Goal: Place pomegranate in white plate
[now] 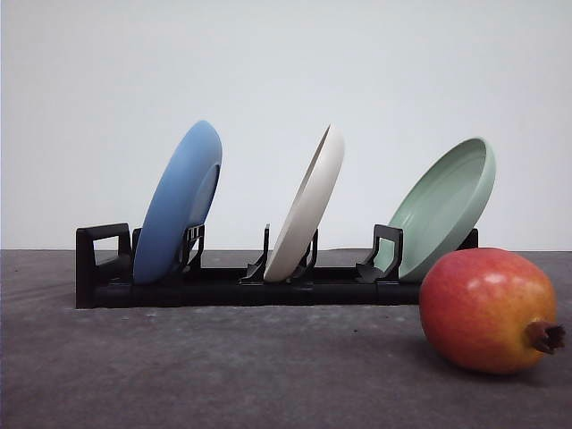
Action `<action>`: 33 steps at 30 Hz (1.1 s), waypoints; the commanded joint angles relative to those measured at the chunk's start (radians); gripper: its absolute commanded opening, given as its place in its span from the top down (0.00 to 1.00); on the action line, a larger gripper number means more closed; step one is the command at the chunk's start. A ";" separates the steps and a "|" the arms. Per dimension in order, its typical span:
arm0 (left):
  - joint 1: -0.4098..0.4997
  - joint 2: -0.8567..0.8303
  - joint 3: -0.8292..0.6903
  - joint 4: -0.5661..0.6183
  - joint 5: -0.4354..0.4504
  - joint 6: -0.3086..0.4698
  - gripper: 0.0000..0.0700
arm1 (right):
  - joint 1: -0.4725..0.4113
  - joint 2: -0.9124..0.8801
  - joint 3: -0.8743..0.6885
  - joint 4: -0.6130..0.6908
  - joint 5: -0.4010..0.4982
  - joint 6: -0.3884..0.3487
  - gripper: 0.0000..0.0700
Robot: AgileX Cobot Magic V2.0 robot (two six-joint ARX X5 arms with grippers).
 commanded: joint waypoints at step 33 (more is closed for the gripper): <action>-0.017 0.397 0.218 0.012 0.306 0.323 0.09 | 0.001 0.166 0.241 -0.157 -0.251 -0.296 0.20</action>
